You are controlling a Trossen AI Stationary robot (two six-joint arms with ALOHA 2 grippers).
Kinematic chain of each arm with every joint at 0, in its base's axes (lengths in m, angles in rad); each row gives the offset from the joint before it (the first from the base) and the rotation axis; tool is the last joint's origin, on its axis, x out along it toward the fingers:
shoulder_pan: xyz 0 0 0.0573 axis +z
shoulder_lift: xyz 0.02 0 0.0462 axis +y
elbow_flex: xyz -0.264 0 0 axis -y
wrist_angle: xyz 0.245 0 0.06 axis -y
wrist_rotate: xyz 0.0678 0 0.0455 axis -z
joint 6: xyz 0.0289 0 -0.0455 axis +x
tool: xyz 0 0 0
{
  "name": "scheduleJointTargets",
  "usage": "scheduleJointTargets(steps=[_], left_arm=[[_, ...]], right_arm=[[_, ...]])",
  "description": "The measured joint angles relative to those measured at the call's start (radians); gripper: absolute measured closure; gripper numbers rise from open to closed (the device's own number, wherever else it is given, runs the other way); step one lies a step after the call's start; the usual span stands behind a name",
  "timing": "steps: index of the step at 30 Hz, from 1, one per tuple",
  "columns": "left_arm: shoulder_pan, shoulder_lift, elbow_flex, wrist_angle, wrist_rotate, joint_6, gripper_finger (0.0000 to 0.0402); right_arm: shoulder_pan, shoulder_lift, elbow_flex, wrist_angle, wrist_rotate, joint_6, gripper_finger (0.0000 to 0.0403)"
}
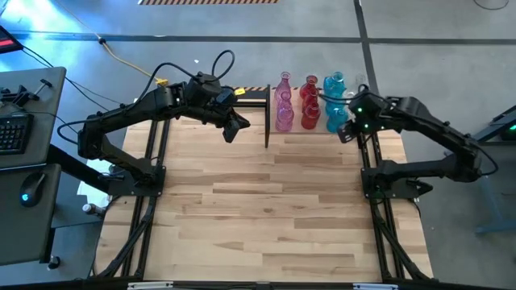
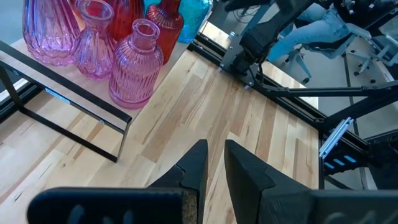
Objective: Sort vases onto shelf
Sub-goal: Adjust the vases on the shelf
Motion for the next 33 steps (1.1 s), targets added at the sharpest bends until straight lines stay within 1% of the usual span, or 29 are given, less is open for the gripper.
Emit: scheduleJointTargets(steps=[5,9,18,33], left_arm=[[0.000,0.000,0.000,0.000,0.000,0.000,0.0357],[0.000,0.000,0.000,0.002,0.000,-0.023,0.0357],[0.000,0.000,0.000,0.007,0.000,-0.028,0.0357],[0.000,0.000,0.000,0.007,0.000,-0.028,0.0357]], right_arm=[[0.000,0.000,-0.077,0.050,-0.019,0.003,0.0286],[0.000,0.000,-0.104,0.076,-0.019,0.018,0.0286],[0.000,0.003,-0.104,0.140,-0.020,0.023,0.0286],[-0.001,0.035,-0.104,0.172,0.008,0.026,0.0286]])
